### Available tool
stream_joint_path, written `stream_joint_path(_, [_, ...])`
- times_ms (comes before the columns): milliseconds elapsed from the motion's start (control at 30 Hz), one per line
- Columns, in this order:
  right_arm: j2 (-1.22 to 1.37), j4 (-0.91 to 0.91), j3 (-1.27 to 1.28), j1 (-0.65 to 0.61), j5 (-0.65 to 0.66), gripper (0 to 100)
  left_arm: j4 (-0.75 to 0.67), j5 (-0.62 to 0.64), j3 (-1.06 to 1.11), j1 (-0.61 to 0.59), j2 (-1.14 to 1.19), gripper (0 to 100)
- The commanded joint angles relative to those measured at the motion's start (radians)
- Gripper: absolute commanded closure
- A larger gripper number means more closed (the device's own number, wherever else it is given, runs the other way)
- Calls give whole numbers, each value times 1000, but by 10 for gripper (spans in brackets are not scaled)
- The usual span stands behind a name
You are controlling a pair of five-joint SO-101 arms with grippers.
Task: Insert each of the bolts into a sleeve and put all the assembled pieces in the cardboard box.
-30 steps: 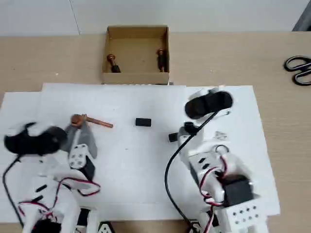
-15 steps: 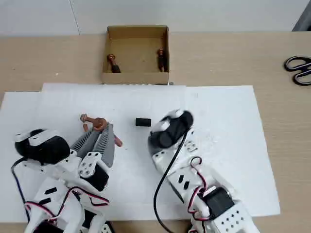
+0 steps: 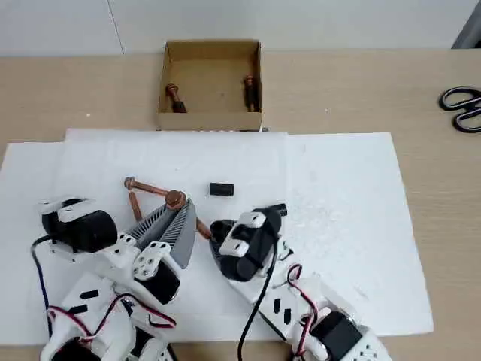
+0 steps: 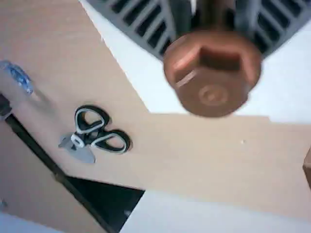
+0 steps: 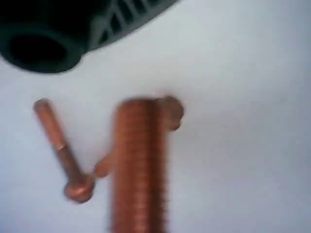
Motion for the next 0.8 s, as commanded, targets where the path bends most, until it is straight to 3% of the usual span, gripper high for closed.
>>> stream_joint_path(0, [-16,4,-44,-39,5,996,-31,6,4,2,11,994])
stream_joint_path(567, [-18,36,-103,-48,9,996,-35,3,51,-2,9,994])
stream_joint_path(767, [-18,87,-141,-48,6,996,-137,3,94,0,9,994])
